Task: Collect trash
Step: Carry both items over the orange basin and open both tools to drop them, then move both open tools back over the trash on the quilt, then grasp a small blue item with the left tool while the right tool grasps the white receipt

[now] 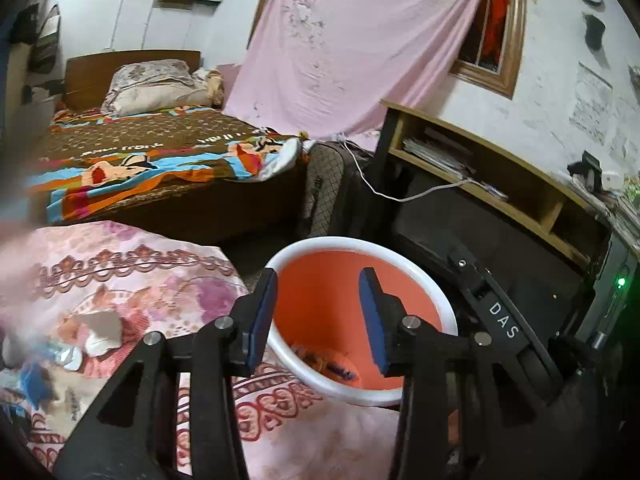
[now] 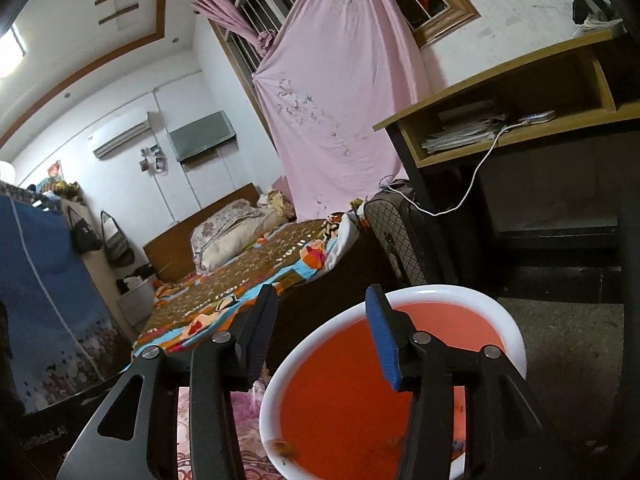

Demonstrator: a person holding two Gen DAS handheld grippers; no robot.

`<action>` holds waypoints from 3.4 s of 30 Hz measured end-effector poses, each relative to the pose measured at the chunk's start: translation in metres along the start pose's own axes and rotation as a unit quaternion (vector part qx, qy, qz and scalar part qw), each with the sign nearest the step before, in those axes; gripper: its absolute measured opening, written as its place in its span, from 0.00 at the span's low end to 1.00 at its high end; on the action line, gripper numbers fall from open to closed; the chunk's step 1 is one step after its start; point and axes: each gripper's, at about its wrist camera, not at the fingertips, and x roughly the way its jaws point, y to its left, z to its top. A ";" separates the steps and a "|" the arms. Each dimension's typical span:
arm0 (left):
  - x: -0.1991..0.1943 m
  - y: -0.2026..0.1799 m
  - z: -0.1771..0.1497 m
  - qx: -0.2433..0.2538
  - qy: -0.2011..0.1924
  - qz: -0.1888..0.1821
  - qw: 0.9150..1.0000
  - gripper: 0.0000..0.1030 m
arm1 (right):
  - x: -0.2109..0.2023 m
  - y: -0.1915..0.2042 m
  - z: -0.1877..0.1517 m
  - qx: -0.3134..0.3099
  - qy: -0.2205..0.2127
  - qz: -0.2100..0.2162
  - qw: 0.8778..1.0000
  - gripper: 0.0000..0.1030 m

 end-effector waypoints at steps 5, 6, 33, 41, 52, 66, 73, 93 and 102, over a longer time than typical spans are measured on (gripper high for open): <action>-0.023 0.017 -0.003 -0.023 -0.034 0.035 0.999 0.37 | -0.005 0.009 0.001 -0.014 -0.011 0.016 1.000 0.48; -0.028 0.021 -0.004 -0.029 -0.041 0.043 0.998 0.40 | -0.006 0.012 0.001 -0.020 -0.013 0.021 0.999 0.48; -0.211 0.107 -0.082 -0.054 -0.242 0.358 0.900 0.89 | -0.061 0.121 -0.035 -0.148 -0.065 0.237 0.958 1.00; -0.210 0.133 -0.098 -0.070 -0.197 0.363 0.908 0.89 | -0.034 0.162 -0.059 -0.230 0.044 0.283 0.930 1.00; -0.165 0.170 -0.097 -0.134 -0.047 0.320 0.937 0.83 | 0.025 0.192 -0.101 -0.275 0.261 0.269 0.885 1.00; -0.128 0.204 -0.102 -0.228 0.047 0.214 0.949 0.34 | 0.056 0.208 -0.141 -0.305 0.393 0.263 0.827 1.00; -0.126 0.200 -0.104 -0.233 0.046 0.192 0.952 0.03 | 0.048 0.212 -0.145 -0.334 0.384 0.250 0.823 0.78; -0.164 0.176 -0.098 -0.185 -0.069 0.201 0.959 0.00 | 0.044 0.202 -0.130 -0.283 0.366 0.293 0.837 0.15; -0.173 0.158 -0.095 -0.143 -0.098 0.226 0.959 0.00 | 0.027 0.184 -0.102 -0.234 0.291 0.311 0.874 0.06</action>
